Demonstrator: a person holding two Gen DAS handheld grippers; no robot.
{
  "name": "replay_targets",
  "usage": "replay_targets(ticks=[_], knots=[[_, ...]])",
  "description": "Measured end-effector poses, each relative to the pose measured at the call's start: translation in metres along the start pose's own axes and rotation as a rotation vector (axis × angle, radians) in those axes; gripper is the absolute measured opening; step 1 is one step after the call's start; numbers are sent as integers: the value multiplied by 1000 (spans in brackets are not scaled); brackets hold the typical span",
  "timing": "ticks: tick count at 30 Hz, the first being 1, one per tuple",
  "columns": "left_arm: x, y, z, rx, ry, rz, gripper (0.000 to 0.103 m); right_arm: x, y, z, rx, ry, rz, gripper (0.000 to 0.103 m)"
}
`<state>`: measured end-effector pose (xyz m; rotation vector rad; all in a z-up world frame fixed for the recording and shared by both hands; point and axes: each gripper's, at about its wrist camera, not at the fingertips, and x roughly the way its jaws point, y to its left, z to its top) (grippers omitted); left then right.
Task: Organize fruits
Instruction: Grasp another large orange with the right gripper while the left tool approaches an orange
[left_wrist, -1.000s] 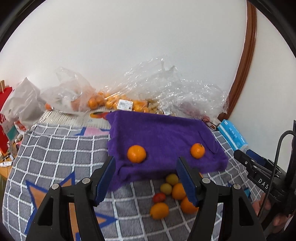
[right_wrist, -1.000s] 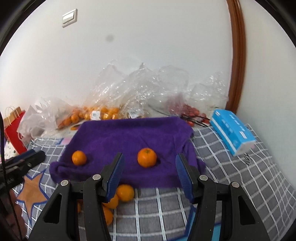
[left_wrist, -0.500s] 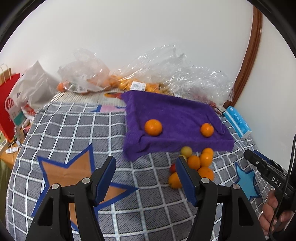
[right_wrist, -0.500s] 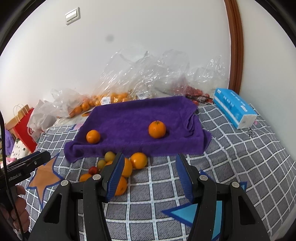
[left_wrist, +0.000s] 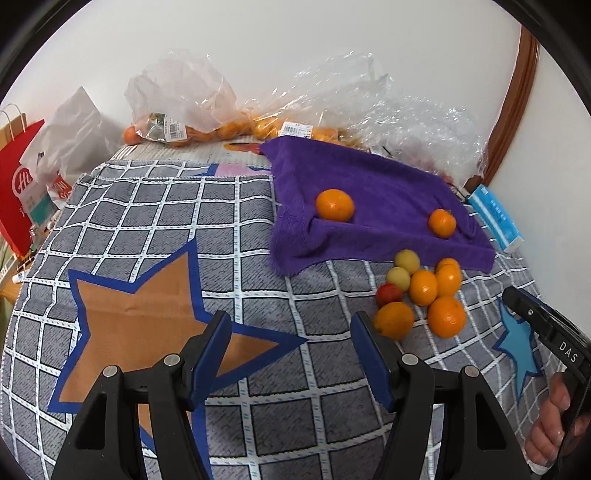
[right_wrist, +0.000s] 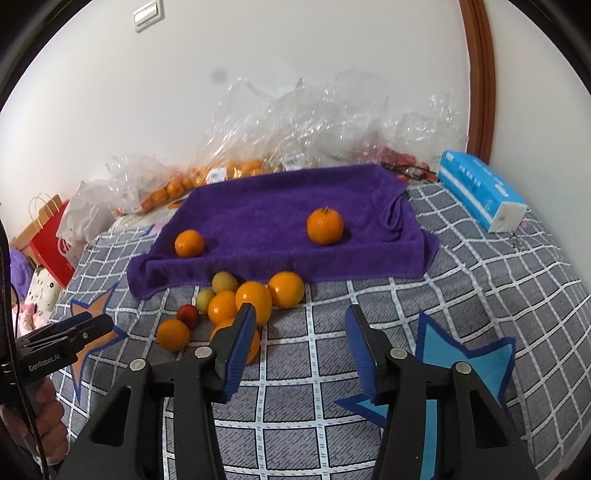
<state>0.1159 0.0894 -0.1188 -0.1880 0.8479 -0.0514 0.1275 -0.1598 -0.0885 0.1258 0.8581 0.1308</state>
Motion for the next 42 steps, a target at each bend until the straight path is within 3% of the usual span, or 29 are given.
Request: replay_targets(ticks=[10,20,23,26,32,42], knots=[[17,14,2,9,40,40,65,30,34,-14,-78,58,117,45],[26,17,-5,50,57,77,65,70,49,-17,-121,159,70,46],[28,13,-8,77,43,105,65,67,51,-18,-140,149,72,42],[30,9,-9,101,49,134,66,59,47,-19,-153,129,58,42],[31,8,-10,109,57,121,74,41,18,-13,-139,111,14,42],[29,8,-10,114,58,111,72,46,-29,-12,-45,125,-35,42]])
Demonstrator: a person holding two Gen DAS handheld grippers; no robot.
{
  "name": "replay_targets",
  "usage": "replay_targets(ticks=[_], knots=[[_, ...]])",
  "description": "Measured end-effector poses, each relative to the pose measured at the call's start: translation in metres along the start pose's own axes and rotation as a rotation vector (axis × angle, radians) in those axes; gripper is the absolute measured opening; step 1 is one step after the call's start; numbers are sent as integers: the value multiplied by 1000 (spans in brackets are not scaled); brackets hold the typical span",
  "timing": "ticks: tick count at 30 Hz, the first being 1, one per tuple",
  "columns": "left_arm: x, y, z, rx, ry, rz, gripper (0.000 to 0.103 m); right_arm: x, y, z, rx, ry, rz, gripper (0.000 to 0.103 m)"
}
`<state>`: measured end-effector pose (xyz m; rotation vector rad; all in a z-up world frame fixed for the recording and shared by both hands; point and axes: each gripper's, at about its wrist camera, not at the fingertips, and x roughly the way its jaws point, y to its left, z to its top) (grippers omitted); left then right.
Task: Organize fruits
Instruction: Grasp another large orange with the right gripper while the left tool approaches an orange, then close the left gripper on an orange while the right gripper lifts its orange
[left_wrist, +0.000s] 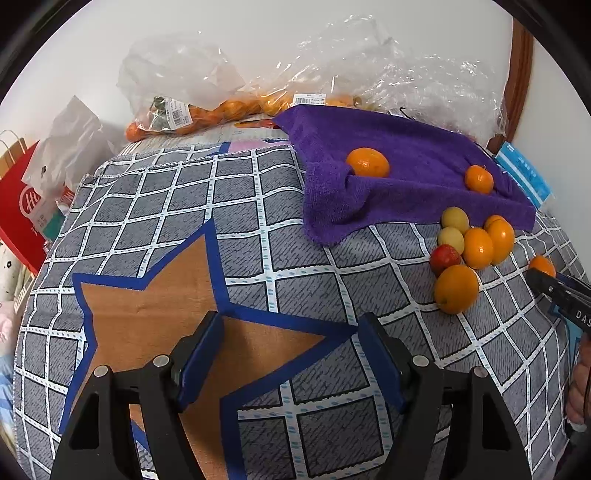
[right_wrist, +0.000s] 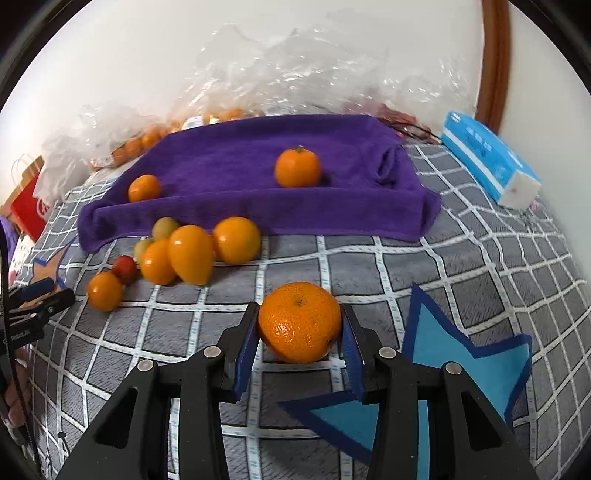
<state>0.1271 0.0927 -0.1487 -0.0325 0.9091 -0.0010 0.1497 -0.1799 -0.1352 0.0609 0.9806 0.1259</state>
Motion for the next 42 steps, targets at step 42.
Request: replay_targets(ticks=[42], knots=[[3,-81,8,-13,-47,-274,32,-8,-26,-4,13,-61,28,42]])
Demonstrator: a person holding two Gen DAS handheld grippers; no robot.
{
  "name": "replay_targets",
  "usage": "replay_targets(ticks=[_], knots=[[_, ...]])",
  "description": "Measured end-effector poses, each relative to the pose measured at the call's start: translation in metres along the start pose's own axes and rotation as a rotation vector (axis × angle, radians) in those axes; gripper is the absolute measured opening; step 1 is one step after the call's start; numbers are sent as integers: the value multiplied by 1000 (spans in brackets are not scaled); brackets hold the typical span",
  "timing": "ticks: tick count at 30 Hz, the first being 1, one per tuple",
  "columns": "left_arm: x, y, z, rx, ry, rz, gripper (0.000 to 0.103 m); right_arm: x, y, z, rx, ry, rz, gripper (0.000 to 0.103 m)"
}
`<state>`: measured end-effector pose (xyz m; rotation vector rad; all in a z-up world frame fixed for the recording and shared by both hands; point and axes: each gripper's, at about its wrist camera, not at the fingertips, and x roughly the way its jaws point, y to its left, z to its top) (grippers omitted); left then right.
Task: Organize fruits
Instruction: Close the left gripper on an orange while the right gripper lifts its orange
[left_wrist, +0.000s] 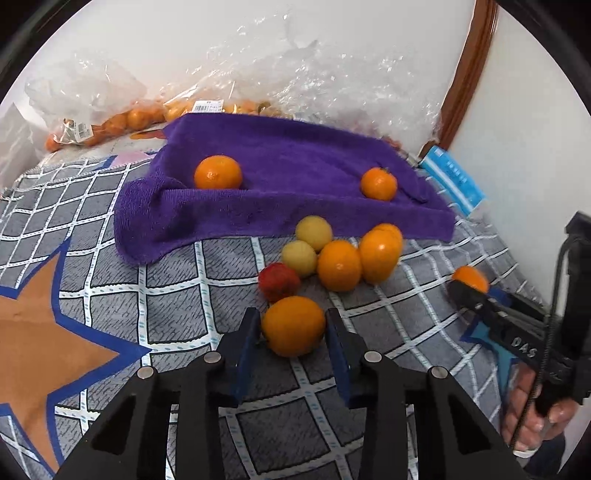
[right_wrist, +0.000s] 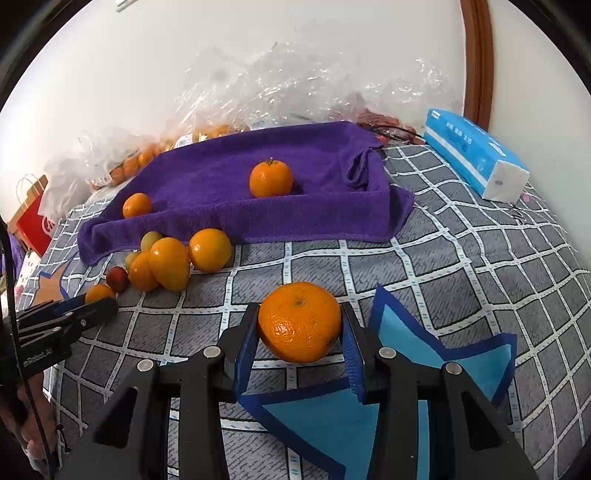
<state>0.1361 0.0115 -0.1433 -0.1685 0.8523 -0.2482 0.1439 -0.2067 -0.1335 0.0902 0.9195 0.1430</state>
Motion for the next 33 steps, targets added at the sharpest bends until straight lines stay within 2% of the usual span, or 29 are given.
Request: replay_targets(ticks=[5,14,33], knots=[[-5,6,-1,-36,-29,-27,32,-2,-1,0,3,-15,20,42],[-8,2,-1,-25,-50,-30,32,-2,0,-1,-3,-13,19,42],[-20,0,-2,-20,-113,-4,32,-8,0,-2,8,-39,16,42]])
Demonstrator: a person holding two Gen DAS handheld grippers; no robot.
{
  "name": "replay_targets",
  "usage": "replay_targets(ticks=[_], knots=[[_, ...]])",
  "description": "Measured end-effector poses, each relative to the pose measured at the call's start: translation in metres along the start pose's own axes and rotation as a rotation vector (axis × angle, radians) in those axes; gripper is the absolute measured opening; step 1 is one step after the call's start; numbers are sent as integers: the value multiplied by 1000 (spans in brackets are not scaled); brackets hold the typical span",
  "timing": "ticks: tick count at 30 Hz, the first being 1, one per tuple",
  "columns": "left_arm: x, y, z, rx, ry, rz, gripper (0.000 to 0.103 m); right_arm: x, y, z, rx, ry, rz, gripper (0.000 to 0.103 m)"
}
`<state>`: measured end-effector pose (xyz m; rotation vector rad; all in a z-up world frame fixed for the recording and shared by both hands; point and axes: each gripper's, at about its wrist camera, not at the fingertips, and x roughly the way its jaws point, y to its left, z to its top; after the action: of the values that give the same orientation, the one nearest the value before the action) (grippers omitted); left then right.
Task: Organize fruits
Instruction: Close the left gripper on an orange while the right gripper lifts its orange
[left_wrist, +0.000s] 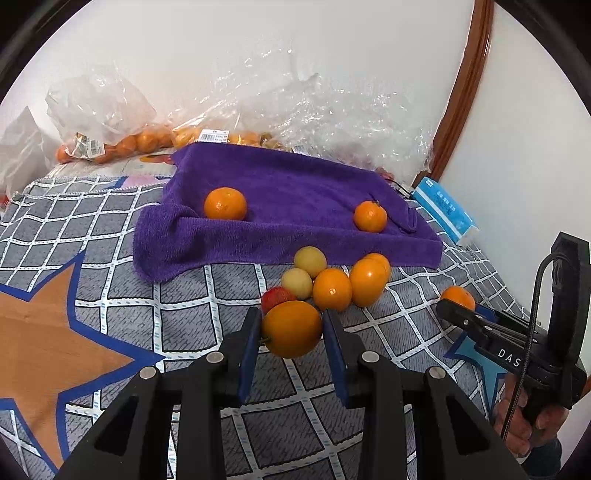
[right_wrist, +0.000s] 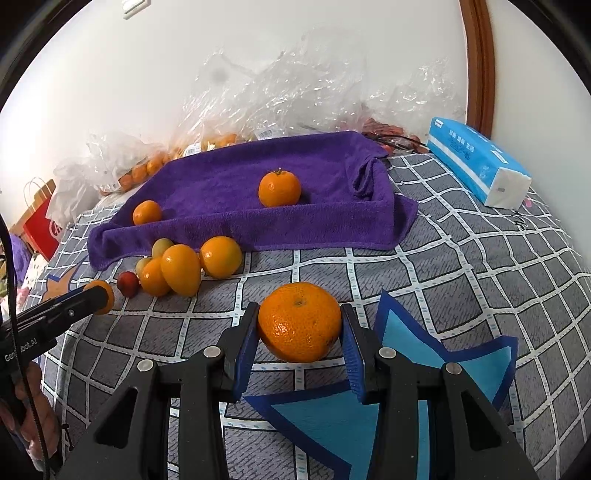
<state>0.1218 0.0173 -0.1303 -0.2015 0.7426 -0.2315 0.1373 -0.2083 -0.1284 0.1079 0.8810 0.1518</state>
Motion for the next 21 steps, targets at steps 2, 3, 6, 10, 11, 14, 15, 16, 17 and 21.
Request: replay_targets(ticks=[2,3,6,10,11,14,15,16,17,21], knots=[[-1,1,0,-5,-5,4,32,0,0,0,-1,0,0,42],[-1,1,1,-7,-7,6,32,0,1,0,-2,0,0,42],[-2,2,1,-12,-18,14,32,-1,1,0,-4,-1,-1,42],[-3,4,1,-24,-26,25,32,-1,1,0,-2,-4,0,42],[-3,5,2,-28,-26,26,32,-1,1,0,-2,-4,0,42],[-4,7,2,-37,-34,32,32,0,0,0,1,0,14,42],[-4,7,2,-40,-37,34,32,0,0,0,3,0,17,42],[-5,7,2,-42,-39,37,32,-1,0,0,3,-1,19,42],[-6,7,2,-42,-42,36,32,-1,0,0,2,-3,20,42],[-9,6,2,-36,-44,39,32,-2,1,1,-2,-6,21,42]])
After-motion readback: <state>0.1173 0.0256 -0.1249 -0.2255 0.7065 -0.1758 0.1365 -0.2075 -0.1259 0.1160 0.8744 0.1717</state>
